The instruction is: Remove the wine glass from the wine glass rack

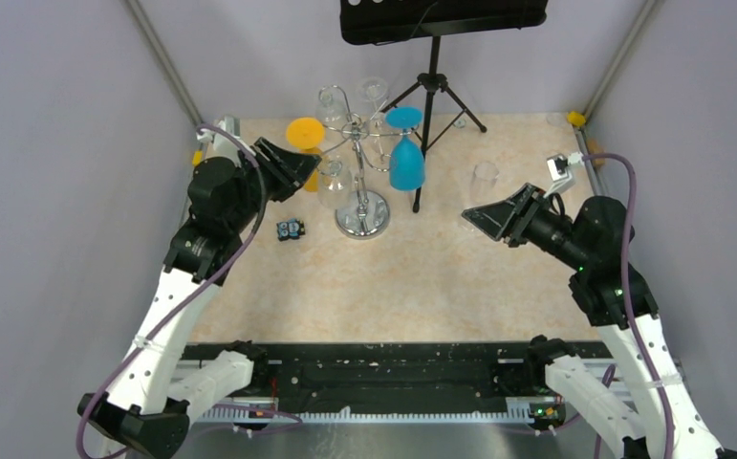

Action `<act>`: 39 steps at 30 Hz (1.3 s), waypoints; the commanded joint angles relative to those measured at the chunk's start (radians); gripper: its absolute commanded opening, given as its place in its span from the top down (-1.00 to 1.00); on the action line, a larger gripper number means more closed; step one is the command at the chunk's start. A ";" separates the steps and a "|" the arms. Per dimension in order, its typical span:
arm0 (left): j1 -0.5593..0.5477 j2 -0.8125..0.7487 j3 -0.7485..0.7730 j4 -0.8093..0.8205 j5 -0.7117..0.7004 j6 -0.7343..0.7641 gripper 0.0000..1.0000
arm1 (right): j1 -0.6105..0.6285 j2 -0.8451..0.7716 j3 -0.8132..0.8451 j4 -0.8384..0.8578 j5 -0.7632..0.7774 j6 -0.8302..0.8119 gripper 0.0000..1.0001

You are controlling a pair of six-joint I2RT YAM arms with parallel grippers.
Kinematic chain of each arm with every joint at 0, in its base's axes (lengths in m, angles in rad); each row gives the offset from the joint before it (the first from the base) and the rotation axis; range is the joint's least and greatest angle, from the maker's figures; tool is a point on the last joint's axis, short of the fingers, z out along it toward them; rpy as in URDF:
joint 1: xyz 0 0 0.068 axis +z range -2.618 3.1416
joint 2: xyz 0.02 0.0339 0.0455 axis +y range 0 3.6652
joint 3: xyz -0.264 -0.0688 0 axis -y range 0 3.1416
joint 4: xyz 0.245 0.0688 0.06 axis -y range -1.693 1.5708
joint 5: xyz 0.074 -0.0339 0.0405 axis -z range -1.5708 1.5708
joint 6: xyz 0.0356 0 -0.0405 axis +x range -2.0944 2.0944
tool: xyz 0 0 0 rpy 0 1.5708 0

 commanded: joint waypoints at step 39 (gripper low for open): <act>0.017 0.068 0.007 0.099 0.199 -0.134 0.19 | 0.008 -0.014 -0.014 0.018 0.004 0.002 0.16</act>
